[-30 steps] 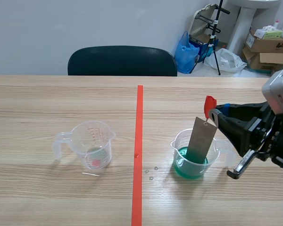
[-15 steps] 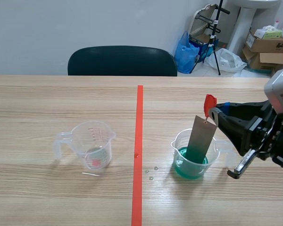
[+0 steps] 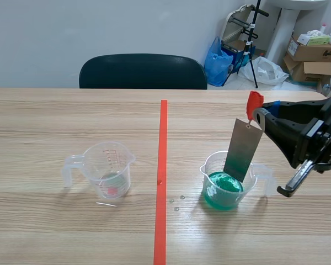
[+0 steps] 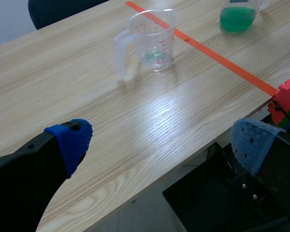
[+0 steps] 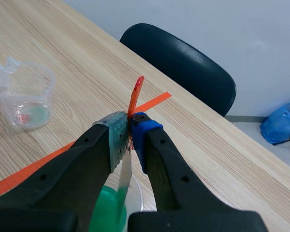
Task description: Do the redox reaction experiment
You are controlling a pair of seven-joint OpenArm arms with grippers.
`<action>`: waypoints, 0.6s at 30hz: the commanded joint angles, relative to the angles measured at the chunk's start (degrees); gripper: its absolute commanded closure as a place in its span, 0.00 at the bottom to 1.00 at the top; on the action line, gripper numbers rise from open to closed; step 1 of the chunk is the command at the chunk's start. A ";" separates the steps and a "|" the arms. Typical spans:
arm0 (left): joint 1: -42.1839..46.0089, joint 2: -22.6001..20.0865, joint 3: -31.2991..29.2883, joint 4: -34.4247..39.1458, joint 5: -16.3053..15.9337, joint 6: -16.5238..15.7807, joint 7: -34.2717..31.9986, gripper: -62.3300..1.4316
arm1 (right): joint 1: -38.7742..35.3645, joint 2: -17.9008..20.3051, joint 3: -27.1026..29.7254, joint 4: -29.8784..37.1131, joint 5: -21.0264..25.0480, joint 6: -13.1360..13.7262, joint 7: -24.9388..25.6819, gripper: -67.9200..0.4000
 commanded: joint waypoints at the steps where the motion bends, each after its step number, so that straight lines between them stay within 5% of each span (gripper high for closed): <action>1: 0.07 0.15 -0.15 0.50 -0.61 0.17 -1.40 0.02 | -0.42 0.83 1.57 2.05 0.70 0.24 0.79 0.97; 18: 0.07 0.13 -0.15 0.50 -0.66 0.37 -1.42 0.02 | -8.48 0.81 8.83 12.63 1.09 1.57 -1.79 0.97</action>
